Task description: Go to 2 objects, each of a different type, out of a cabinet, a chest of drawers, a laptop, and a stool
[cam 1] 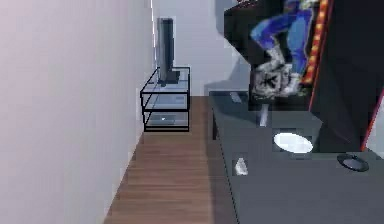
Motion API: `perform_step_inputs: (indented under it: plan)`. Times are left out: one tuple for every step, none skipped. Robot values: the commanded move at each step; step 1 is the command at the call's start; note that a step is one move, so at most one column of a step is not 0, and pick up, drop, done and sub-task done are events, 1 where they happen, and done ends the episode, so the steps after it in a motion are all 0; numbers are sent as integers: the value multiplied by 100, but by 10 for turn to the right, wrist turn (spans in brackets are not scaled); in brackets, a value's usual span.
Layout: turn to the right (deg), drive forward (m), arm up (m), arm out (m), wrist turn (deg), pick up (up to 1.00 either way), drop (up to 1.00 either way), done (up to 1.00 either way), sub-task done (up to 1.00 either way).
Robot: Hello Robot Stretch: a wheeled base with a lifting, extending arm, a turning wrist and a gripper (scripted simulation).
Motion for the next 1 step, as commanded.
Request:
perform_step_inputs:
  plan:
    - [-450,0,0,0,0,0,0,0,0]
